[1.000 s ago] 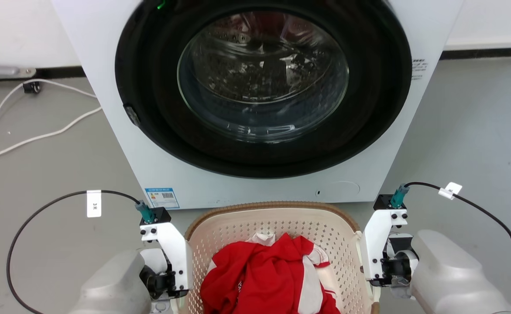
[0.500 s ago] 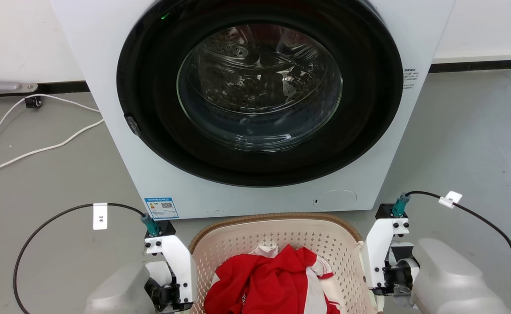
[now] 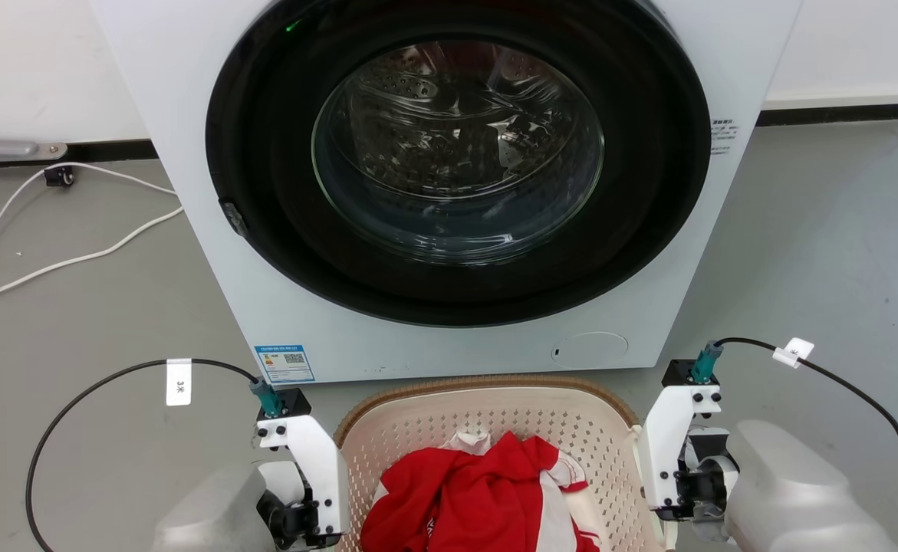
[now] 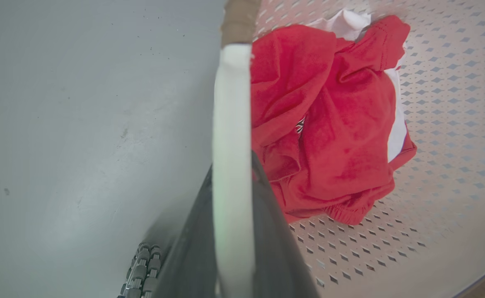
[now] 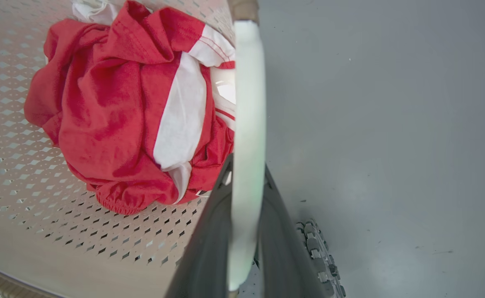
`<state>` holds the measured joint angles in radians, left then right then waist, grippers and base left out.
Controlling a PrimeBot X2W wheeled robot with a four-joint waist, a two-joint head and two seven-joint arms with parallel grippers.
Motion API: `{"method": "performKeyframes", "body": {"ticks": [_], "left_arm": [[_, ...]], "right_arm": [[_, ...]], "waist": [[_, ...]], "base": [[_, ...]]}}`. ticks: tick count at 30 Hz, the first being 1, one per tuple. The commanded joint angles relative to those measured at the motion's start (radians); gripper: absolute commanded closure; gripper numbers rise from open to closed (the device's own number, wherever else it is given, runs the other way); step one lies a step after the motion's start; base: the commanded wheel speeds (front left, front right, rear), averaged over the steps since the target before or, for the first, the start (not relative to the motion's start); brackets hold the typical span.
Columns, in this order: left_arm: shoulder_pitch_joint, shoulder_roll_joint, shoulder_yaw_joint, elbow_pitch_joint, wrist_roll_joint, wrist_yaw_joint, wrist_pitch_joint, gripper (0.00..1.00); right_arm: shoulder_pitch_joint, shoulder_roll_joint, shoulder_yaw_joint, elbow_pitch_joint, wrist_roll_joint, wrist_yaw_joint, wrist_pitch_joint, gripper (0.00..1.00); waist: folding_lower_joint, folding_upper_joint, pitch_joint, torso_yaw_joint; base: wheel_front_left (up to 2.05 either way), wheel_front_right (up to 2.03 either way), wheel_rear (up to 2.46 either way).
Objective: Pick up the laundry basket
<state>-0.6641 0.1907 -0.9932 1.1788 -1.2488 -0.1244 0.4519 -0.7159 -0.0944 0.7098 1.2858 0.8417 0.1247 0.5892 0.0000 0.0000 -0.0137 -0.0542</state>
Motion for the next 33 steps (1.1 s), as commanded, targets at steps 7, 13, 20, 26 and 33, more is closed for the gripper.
{"method": "performKeyframes", "body": {"ticks": [7, 13, 20, 26, 33], "left_arm": [[-0.005, -0.017, -0.008, -0.01, -0.014, -0.011, -0.008, 1.0], [-0.006, -0.018, -0.018, -0.008, -0.023, -0.012, -0.013, 1.0], [-0.006, -0.018, -0.026, -0.007, -0.031, -0.012, -0.013, 1.0], [-0.008, -0.018, -0.034, -0.007, -0.039, -0.012, -0.019, 1.0], [-0.012, -0.017, -0.041, -0.006, -0.045, -0.012, -0.021, 1.0]], "right_arm": [[0.002, 0.015, 0.003, -0.005, 0.015, 0.011, -0.002, 1.0], [0.001, 0.012, 0.007, -0.003, 0.018, 0.011, 0.0, 1.0], [-0.002, 0.014, 0.01, -0.002, 0.022, 0.011, 0.0, 1.0], [0.0, 0.014, 0.013, -0.001, 0.024, 0.011, -0.003, 1.0], [0.0, 0.014, 0.016, -0.001, 0.028, 0.011, -0.002, 1.0]], "waist": [[0.0, 0.0, 0.004, -0.001], [0.0, 0.0, 0.005, -0.002], [0.0, 0.0, 0.005, -0.004], [0.0, 0.0, 0.005, -0.004], [0.0, 0.0, 0.006, -0.004]], "base": [[0.0, 0.0, 0.0], [0.0, 0.0, 0.0], [0.0, 0.0, 0.0], [0.0, 0.0, 0.0], [0.0, 0.0, 0.0]]}}
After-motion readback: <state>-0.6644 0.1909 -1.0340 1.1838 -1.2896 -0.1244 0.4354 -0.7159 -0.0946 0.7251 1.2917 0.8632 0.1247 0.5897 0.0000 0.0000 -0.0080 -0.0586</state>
